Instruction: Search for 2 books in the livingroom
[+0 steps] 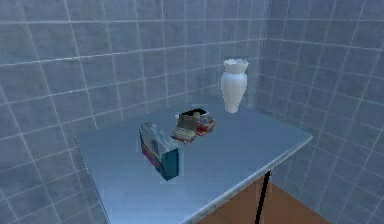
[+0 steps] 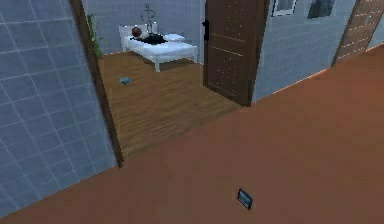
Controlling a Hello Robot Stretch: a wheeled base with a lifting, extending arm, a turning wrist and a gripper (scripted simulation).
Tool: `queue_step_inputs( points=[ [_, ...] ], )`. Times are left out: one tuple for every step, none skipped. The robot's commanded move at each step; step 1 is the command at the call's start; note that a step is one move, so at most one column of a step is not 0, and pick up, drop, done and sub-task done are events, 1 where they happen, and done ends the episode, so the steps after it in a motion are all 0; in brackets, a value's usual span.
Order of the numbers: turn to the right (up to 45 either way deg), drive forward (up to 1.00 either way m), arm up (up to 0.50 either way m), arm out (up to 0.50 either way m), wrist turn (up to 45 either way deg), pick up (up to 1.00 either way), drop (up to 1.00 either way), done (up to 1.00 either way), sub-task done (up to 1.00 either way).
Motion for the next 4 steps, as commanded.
queue_step_inputs(
  points=[
    [0.0,0.0,0.0,0.0,0.0,0.0,0.0,0.0,1.0],
    [45.0,0.0,0.0,0.0,0.0,0.0,0.0,0.0,0.0],
    [45.0,0.0,0.0,0.0,0.0,0.0,0.0,0.0,0.0],
    [27.0,0.0,0.0,0.0,0.0,0.0,0.0,0.0,0.0]
  ],
)
